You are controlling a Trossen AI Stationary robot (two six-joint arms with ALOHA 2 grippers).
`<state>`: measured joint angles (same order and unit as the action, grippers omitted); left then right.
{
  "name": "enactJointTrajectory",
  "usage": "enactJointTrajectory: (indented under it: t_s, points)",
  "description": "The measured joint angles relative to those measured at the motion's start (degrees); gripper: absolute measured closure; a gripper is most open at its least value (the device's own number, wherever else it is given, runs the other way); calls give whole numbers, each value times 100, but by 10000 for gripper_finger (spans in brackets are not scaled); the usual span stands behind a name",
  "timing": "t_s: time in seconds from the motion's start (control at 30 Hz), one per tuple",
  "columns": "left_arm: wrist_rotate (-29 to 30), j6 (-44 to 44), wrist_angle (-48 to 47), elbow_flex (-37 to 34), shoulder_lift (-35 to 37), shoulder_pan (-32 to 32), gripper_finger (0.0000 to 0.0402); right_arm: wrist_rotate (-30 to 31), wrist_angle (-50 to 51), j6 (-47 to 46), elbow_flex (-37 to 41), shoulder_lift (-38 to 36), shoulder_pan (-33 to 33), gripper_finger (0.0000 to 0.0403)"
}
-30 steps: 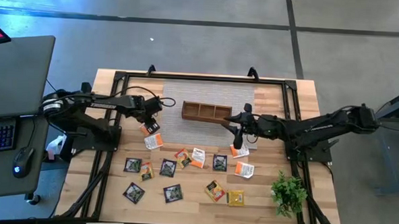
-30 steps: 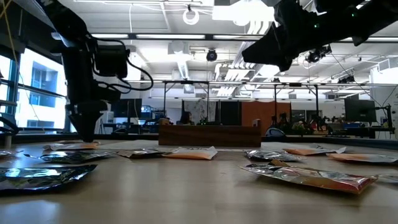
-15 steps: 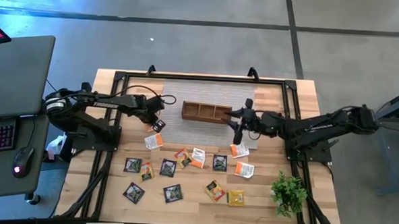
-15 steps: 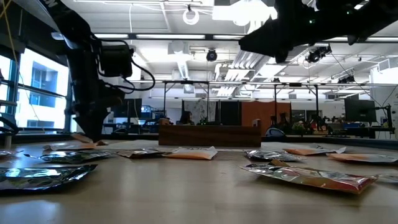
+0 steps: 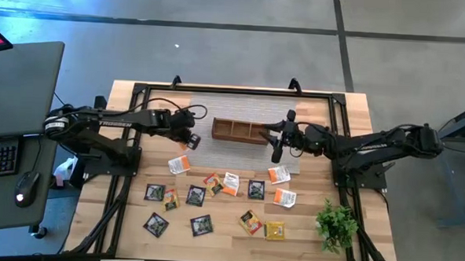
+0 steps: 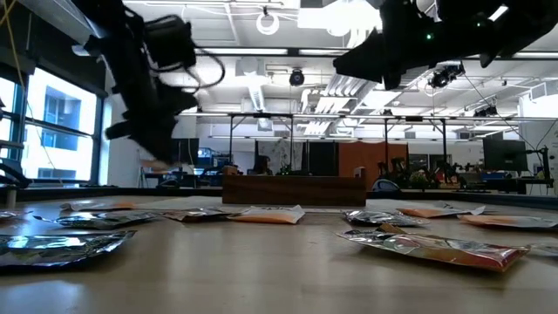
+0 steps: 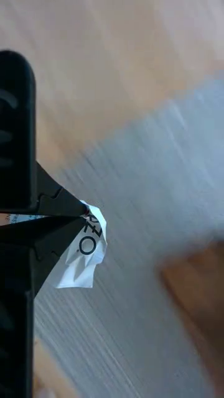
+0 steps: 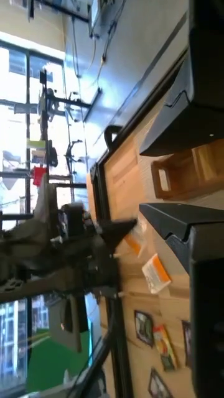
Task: Pick & Place Tea
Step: Put the orange tea bag into the left section of the wooden organizer
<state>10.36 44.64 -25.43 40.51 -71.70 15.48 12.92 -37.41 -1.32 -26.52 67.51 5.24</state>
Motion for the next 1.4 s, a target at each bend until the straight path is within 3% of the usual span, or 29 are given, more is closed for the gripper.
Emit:
enactJointTrajectory:
  t_s: [0.27, 0.43, 0.63, 0.83, 1.1, 1.4]
  points:
    - [1528, -84, 3586, 2, -665, -449, 401, 36, -74, -138, 0, 0, 2, 274]
    - [2107, 300, 4604, -4, -1482, -426, 401, 36, -80, -140, 0, 0, 1, 274]
    - [2545, -47, 5819, 124, -2427, -428, 401, 10, -82, -123, 0, 0, -1, 274]
    - [2673, -203, 5548, 568, -2671, -426, 384, 8, -60, -117, 0, 0, -1, 274]
    - [2829, 405, 3658, 1176, -2693, -426, 348, -236, -6, 30, 2, 0, -3, 274]
    - [2918, 630, 2048, 1678, -2693, -429, 344, -244, -6, 30, 2, 0, -3, 274]
